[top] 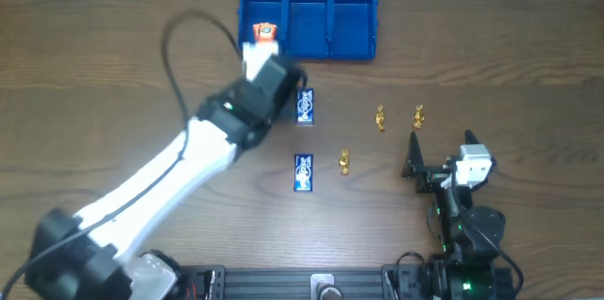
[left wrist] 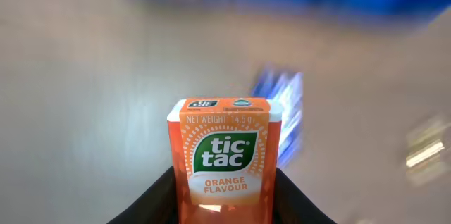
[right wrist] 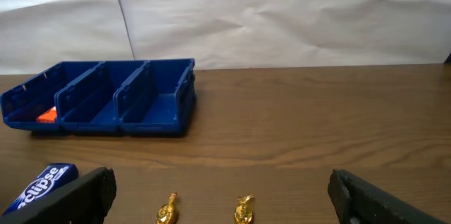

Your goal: Sort Candies Into Trays

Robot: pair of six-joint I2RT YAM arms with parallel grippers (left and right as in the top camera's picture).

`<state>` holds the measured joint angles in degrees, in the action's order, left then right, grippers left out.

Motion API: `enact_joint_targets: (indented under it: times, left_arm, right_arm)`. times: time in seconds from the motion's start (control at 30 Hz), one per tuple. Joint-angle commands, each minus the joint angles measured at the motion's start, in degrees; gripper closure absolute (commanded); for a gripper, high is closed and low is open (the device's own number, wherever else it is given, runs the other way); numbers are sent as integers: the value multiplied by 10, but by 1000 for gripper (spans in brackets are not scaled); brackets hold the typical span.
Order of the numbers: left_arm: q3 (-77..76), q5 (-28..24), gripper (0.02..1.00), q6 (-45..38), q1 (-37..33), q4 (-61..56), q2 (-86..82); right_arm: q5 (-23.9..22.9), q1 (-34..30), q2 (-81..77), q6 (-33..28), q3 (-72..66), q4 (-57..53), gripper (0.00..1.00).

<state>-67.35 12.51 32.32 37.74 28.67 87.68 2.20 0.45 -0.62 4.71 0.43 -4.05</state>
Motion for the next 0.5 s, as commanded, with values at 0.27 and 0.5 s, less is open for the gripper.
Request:
enact_joint_targets:
  times: [0.27,0.5]
  left_arm:
    - [-329,28,704,-127,-123,66,147]
    - [-407,-58,695,-126,-167,90,276]
  right_arm:
    - [5,-6,3,-7,0,-6,3]
    - [5,-6,3,-7,0,-6,3]
